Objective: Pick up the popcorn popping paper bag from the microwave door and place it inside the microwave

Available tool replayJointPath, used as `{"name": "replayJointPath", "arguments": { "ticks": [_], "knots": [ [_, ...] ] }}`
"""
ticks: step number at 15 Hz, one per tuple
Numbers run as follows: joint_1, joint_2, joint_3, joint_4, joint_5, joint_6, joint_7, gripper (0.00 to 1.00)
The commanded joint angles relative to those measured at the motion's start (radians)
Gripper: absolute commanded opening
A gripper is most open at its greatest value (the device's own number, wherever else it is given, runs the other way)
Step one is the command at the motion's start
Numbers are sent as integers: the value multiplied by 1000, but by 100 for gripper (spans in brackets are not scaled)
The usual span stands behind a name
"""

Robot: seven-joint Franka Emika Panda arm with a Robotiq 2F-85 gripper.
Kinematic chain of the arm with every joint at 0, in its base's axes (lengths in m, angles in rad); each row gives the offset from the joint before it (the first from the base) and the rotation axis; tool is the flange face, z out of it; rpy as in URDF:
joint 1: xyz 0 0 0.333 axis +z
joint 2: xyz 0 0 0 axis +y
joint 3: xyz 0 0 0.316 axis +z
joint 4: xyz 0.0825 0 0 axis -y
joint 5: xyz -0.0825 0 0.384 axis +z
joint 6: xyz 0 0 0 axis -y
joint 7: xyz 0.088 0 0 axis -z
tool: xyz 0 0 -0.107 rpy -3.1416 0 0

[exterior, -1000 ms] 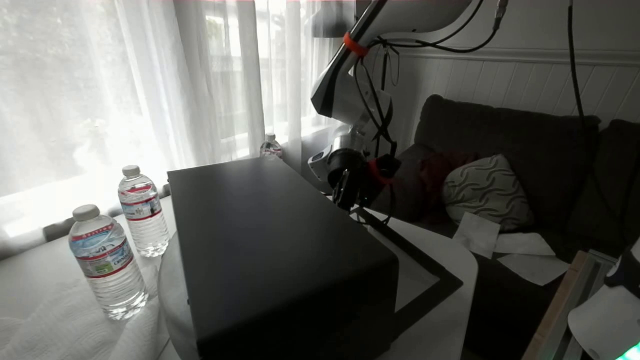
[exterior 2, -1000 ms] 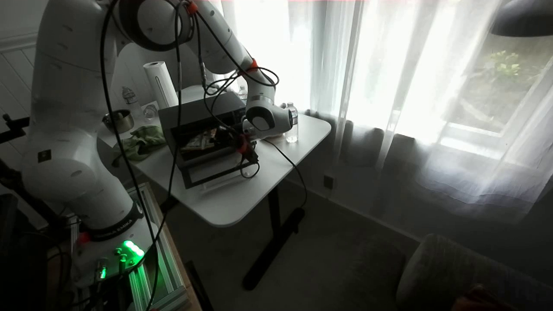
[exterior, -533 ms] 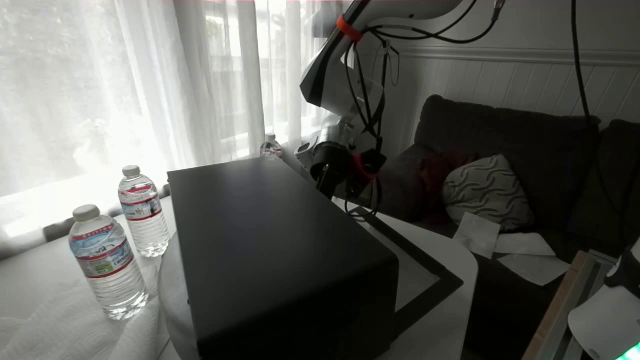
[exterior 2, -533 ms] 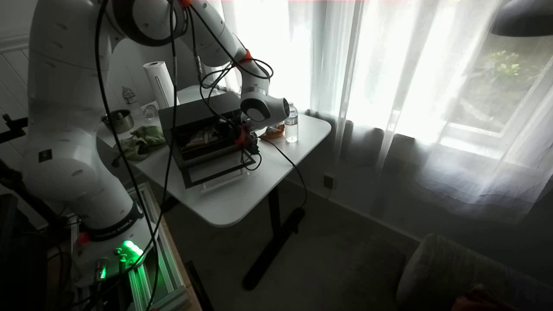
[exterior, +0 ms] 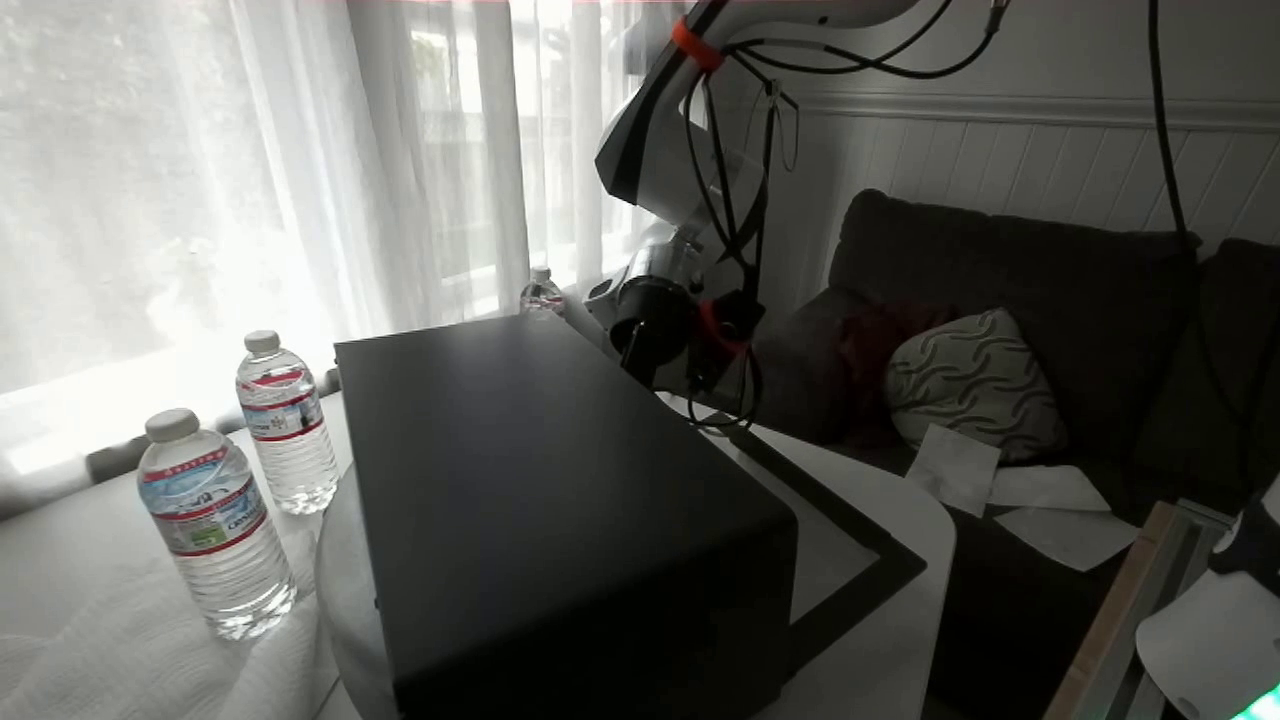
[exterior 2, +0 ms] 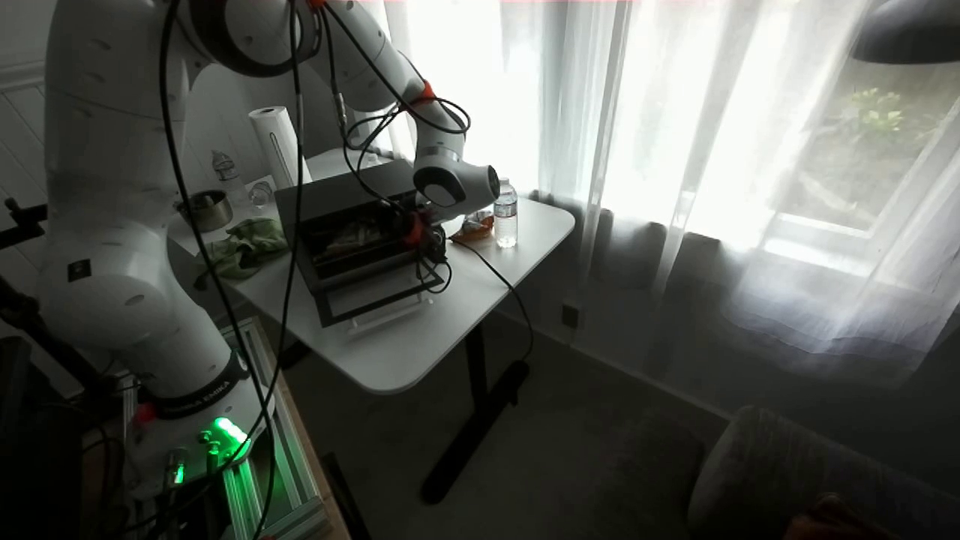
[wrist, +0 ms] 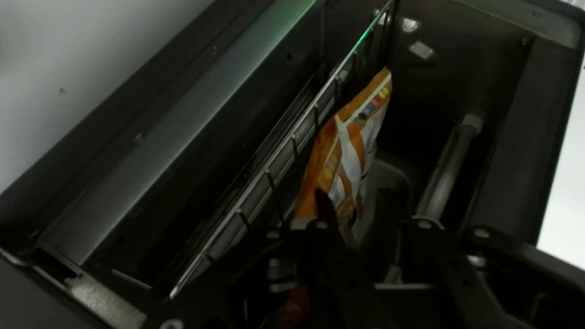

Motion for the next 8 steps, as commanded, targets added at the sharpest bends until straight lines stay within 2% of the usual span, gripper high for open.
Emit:
{"name": "replayJointPath", "arguments": {
  "ticks": [1,6,8],
  "knots": [
    [17,-72,-13,-59,-10,74,28,60],
    [14,-144,-26,-100,-57,132,45,95],
    [16,-184,-35,-126,-98,158,72,100]
  ]
}}
